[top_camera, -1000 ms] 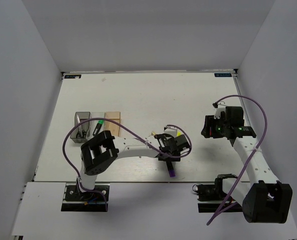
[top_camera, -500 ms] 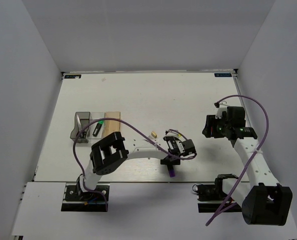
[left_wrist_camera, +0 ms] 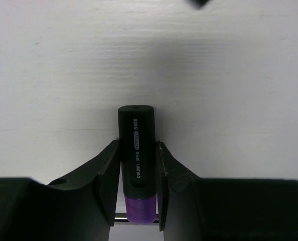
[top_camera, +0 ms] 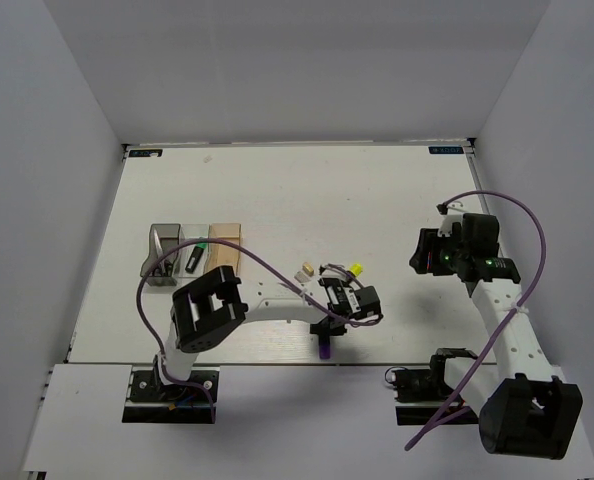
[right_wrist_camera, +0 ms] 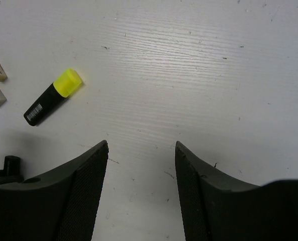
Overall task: Sort the stationery into containers
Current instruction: Grab a piece of stationery with the left arm, then place the stationery into the container
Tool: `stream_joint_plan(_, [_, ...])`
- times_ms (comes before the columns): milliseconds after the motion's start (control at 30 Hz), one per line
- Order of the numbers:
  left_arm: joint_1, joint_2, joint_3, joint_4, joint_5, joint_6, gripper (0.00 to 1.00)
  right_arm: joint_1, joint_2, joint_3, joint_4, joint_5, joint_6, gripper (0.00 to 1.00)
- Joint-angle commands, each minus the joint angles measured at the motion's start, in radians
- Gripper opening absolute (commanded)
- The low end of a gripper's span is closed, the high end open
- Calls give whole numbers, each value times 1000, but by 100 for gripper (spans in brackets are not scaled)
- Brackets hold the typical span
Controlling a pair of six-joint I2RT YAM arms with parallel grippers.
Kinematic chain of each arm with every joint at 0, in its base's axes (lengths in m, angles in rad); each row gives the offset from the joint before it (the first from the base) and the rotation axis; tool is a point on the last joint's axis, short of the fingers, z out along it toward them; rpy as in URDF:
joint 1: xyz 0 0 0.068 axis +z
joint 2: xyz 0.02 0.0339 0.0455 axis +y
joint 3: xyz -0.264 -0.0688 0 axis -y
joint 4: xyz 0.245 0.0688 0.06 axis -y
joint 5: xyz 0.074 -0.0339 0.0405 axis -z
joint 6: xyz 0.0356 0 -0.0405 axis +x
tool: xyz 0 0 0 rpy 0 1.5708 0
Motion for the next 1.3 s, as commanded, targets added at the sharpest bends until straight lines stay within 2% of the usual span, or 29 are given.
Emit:
stream_joint_plan(0, [-1, 13, -113, -82, -27, -41, 5, -13, -15, -2, 11, -24, 9, 59])
stream_joint_plan(67, [7, -39, -126, -74, -60, -15, 0, -18, -17, -2, 11, -35, 8, 59])
stream_joint_plan(233, [21, -168, -110, -128, -184, 111, 0, -22, -17, -4, 7, -46, 9, 59])
stream_joint_plan(333, [45, -306, -112, -157, -266, 183, 0, -25, -17, -5, 7, -55, 8, 59])
stream_joint_plan(533, [223, -540, -216, -183, -343, 266, 0, -25, -17, -5, 1, -95, -21, 58])
stream_joint_plan(567, [251, -583, -244, -177, -346, 281, 0, -25, -13, -7, 1, -104, -43, 54])
stream_joint_plan(600, [342, -603, -259, -167, -341, 325, 0, -25, -18, -8, -9, -148, -66, 30])
stream_joint_plan(633, [378, -637, -285, -125, -337, 371, 0, -24, -21, -8, -13, -167, -75, 11])
stream_joint_plan(667, [415, -663, -299, -114, -328, 392, 0, -24, -20, -11, -19, -206, -106, 0])
stream_joint_plan(700, [525, -676, -310, -75, -306, 474, 0, -25, -29, -11, -33, -249, -136, 0])
stream_joint_plan(767, [594, -685, -319, -52, -271, 555, 0, -24, -38, -23, -44, -308, -175, 0])
stream_joint_plan(800, [693, -688, -327, -12, -234, 588, 0, -24, -50, -27, -41, -314, -181, 0])
stream_joint_plan(833, [720, -685, -331, 25, -222, 650, 0, -22, -53, -28, -35, -326, -186, 0])
stream_joint_plan(967, [887, -647, -305, 73, -174, 702, 0, -24, -38, -30, -39, -326, -193, 0])
stream_joint_plan(1000, [907, -628, -293, 76, -163, 709, 0, -22, -33, -28, -42, -325, -196, 2])
stream_joint_plan(1133, [992, -555, -246, 84, -157, 760, 0, -22, -12, -24, -47, -332, -204, 23])
stream_joint_plan(1167, [997, -515, -224, 82, -153, 775, 0, -24, -9, -22, -46, -337, -207, 36])
stream_joint_plan(1267, [1013, -457, -200, 97, -154, 814, 13, -22, 3, -17, -59, -357, -221, 60])
